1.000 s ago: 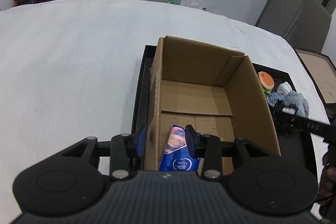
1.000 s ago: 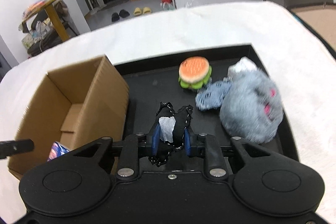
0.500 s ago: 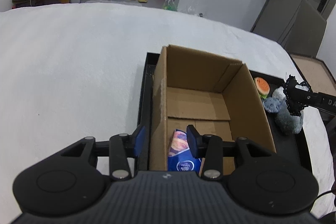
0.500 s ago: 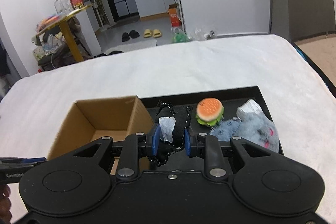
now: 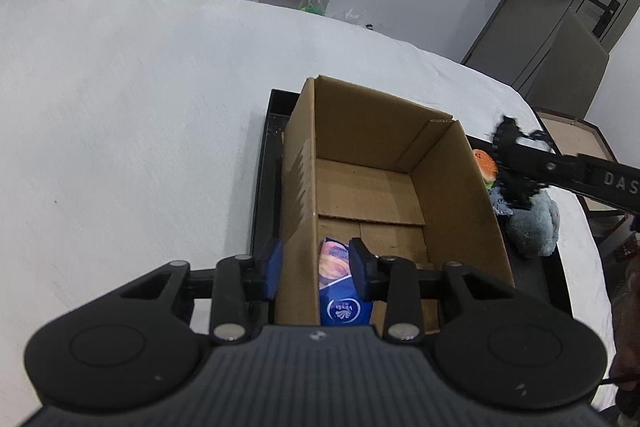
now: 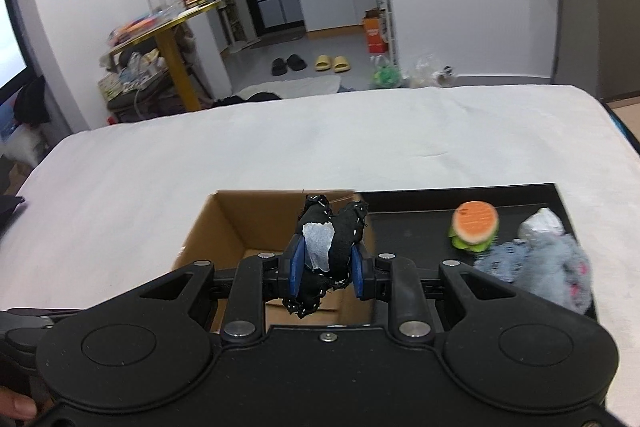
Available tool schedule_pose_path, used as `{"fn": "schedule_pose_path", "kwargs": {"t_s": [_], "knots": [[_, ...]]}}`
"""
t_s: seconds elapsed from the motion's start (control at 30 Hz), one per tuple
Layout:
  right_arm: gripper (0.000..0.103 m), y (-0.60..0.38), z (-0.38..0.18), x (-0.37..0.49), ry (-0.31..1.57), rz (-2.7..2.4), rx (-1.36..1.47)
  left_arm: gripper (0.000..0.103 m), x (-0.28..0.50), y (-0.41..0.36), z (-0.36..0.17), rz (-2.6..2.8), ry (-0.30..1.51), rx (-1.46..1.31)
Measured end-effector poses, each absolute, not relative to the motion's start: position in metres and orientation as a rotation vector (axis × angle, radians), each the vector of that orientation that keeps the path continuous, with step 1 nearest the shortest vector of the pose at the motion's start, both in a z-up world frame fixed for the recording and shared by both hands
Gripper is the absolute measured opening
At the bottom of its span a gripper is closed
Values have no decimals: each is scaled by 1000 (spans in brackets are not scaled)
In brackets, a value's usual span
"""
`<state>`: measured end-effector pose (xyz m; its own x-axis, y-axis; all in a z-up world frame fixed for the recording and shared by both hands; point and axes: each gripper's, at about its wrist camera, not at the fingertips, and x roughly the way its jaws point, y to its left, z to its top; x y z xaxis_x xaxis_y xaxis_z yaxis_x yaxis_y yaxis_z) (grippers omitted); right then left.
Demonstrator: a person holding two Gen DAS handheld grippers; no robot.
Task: Organize soft objects
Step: 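Carry the black heart plush into the box and open the right gripper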
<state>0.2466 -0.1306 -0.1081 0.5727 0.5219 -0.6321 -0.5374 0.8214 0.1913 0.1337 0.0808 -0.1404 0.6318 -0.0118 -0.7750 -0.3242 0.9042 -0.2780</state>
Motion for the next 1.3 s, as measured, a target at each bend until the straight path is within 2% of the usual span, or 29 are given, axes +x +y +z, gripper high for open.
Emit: {"fn": "schedule_pose_path", "kwargs": {"t_s": [0.03,0.23,0.6,0.7,0.8,1.3], "knots": [[24,-126,-109,246,738,628,-25,23,134,81,-142,182,878,-422],[25,-110,-112,242,757,649,-30,14,134,87,-148,183,896,-455],[26,-83,-118,240,802,718,-6,13,132,95,-149,173,896,-493],[33,-76,-119,243,809,755,41,14,132,96,-150,170,895,-491],[43,-70,-122,241,833,781,47,14,133,95,-151,168,896,-487],[43,-104,-123,235,847,723,49,17,137,85,-144,194,903,-430]]}}
